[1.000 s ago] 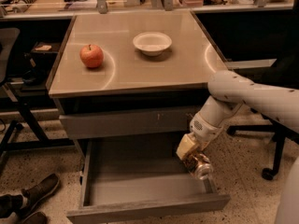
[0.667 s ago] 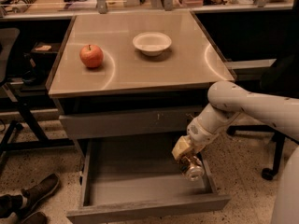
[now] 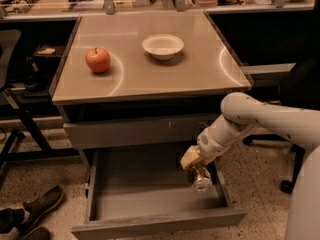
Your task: Place orange can into middle drawer
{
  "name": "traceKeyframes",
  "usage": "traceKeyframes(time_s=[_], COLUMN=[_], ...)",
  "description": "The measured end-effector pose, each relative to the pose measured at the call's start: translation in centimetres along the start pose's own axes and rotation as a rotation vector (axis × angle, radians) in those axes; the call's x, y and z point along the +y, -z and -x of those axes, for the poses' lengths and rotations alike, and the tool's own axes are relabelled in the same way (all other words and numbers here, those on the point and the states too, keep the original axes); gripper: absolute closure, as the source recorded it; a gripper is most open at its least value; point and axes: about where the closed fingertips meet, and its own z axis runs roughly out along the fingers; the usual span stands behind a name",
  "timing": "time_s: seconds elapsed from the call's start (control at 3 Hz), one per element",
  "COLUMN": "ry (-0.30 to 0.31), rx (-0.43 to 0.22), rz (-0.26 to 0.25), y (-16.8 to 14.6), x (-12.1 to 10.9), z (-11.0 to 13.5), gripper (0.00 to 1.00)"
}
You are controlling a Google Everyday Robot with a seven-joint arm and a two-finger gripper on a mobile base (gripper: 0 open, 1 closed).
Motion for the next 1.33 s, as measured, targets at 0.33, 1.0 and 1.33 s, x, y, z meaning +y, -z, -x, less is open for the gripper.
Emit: traceKeyframes(time_s=[0.33, 1.0, 1.33], ry=[-0.031, -0.143, -0.144], rx=[-0.015, -0.134, -0.134], rz=[0.024, 0.052, 0.052], y=[-1.6, -5.9, -5.9], x=[-0.6, -1.6, -1.6], z=[0.0, 1.7, 1.7], gripper=[1.0, 1.0, 1.0])
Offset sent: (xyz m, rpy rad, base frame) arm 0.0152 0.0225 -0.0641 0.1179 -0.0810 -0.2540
